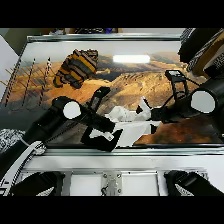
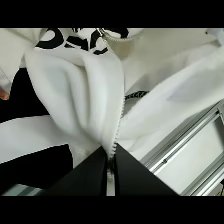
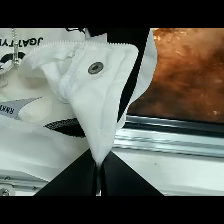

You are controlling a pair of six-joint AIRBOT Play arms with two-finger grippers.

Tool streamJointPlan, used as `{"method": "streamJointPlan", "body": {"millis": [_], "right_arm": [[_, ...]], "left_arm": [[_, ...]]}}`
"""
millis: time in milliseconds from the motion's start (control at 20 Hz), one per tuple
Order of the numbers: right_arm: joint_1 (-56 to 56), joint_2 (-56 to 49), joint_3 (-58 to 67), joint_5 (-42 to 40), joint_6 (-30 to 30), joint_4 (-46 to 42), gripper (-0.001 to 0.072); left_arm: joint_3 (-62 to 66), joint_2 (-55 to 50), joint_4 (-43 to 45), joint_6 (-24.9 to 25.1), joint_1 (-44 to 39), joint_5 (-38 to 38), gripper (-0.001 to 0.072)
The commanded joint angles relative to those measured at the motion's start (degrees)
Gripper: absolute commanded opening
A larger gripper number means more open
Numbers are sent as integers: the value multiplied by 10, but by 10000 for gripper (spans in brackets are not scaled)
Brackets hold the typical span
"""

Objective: Fold the clothes and pants, and hang the long-sleeved shirts on hangers.

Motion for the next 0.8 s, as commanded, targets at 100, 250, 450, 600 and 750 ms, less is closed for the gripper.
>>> {"method": "streamJointPlan", "body": {"millis": [100,250,450,600,750], "right_arm": [[1,-2,-2,-11,2,4,14],[1,-1,-2,-11,2,5,14],[1,-1,-2,-11,2,4,14],[1,-1,-2,-11,2,4,14],[1,-1,-2,-11,2,5,14]], "left_arm": [[7,-29,-3,3,0,5,18],[7,-29,-3,3,0,4,18],[7,-24,-4,0,20,6,592],[6,0,-3,-25,37,9,591],[-34,27,-3,-36,8,66,591]]}}
